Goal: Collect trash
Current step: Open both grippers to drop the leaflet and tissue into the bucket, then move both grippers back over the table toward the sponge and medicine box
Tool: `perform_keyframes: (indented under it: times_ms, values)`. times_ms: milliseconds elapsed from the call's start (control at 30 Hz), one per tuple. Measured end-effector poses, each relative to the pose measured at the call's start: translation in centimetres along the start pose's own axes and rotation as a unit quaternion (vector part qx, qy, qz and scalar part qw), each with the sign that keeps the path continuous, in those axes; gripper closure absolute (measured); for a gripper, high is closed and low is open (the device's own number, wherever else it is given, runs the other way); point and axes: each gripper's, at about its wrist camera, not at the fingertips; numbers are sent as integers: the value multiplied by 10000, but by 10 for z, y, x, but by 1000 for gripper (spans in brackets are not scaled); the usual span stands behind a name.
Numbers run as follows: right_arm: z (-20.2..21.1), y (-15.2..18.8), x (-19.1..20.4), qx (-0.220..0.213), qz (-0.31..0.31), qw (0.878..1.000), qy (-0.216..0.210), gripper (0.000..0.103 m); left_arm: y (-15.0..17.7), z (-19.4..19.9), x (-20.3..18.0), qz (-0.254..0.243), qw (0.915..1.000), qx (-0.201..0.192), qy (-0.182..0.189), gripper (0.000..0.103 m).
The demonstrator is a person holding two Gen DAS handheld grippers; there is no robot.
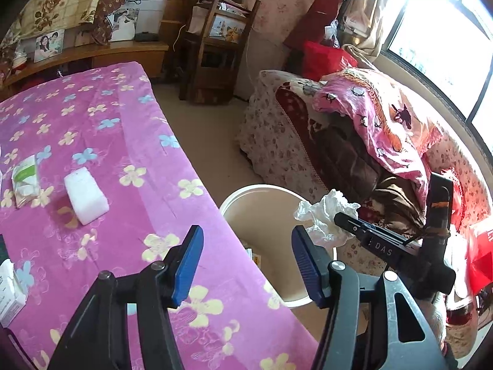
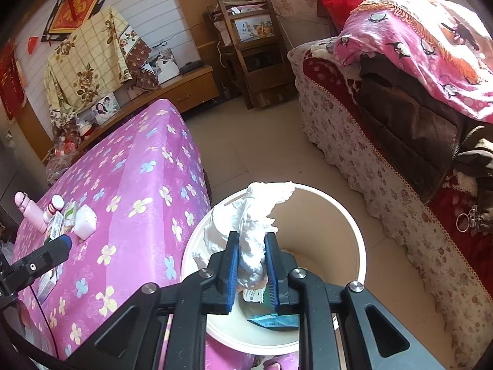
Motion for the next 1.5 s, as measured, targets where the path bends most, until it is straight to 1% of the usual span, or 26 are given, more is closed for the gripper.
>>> perform_keyframes:
  times_ms: [67,133,167,200,233,267,367,533,667,800,900,1000,1167,1267,1333,1500]
  values:
    - [1,-1,1,-8,12,10000,25,83,1,1,2,30,10000,12,11,40]
    - [1,0,2,19,32,10000,60,79,2,3,3,47,10000,3,22,40]
    - [0,0,3,40,41,10000,52,71,3,4,3,47,10000,-2,26,40]
    - [-1,-1,2,61,45,10000,28,46,3,5,3,41,10000,-7,26,40]
    - [-2,0,3,81,35,10000,-21,31,3,6,3,34,10000,-17,21,40]
    - [-2,1,3,93,19,9999,-67,25,3,7,3,27,10000,-25,14,40]
    - [1,2,6,71,57,10000,-40,25,4,10,4,23,10000,-50,-8,39]
    - [6,3,13,66,120,9998,-109,25,6,19,8,-9,9999,-110,-97,39]
    - [16,6,26,71,212,9997,-117,25,10,30,13,16,9998,-154,-142,39]
    - [31,7,46,-42,359,9992,-182,25,15,48,20,32,9995,-234,-230,39]
    - [40,8,66,-37,549,9980,-316,25,19,67,29,108,9989,-349,-296,39]
    - [52,10,91,-132,760,9962,-398,25,23,88,38,152,9980,-472,-394,39]
    - [72,16,131,-232,1021,9927,-591,25,34,126,59,223,9955,-624,-675,38]
    - [79,22,156,-206,1214,9902,-659,25,42,147,74,294,9936,-675,-859,37]
    - [83,28,173,-187,1354,9876,-778,25,48,160,84,332,9919,-700,-1007,36]
    - [88,41,209,-120,1582,9824,-988,25,66,194,112,561,9873,-740,-1288,34]
Point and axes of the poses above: each gripper's, at about its wrist camera, not at the fingertips, and z roughly against the way its jaws point, x to its left, y to its underside, and after that the axes turned 15 degrees about y, right-handed
